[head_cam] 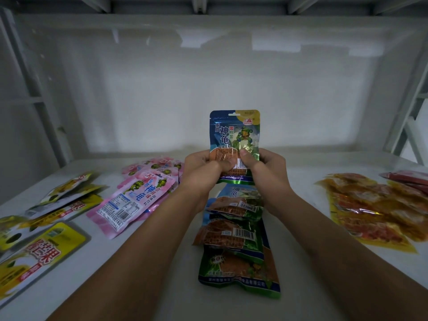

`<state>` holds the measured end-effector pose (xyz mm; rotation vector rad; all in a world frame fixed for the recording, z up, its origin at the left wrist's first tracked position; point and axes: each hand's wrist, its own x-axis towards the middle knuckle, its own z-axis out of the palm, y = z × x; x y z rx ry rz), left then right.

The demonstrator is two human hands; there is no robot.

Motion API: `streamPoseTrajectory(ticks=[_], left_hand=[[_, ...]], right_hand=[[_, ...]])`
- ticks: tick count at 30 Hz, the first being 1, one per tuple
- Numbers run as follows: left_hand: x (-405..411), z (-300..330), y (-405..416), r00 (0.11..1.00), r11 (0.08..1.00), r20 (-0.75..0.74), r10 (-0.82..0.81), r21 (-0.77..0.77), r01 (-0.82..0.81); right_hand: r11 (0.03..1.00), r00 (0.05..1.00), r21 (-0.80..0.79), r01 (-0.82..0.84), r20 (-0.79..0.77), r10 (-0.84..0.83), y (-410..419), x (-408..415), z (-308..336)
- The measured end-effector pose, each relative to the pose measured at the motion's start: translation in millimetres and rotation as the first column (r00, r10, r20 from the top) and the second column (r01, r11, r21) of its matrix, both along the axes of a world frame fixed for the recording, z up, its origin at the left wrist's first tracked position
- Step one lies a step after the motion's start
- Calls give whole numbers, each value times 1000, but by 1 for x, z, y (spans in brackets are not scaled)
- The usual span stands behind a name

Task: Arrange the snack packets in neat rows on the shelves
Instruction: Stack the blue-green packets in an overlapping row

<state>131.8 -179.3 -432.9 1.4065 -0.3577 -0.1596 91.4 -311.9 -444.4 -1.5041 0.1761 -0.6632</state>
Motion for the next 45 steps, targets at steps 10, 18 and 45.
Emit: streamPoseTrajectory(ticks=[10,18,45], left_hand=[[1,2,3,998,997,-66,16,-75,-20],[-5,5,2,998,1000,-65,17,-17,-18],[-10,9,1,999,995,9,33,-89,-32]], right_hand=[[991,996,97,-88,2,88,3,-7,7],[986,997,142,-82,27,79,3,-9,8],[993,997,97,-73,40,69,7,-6,8]])
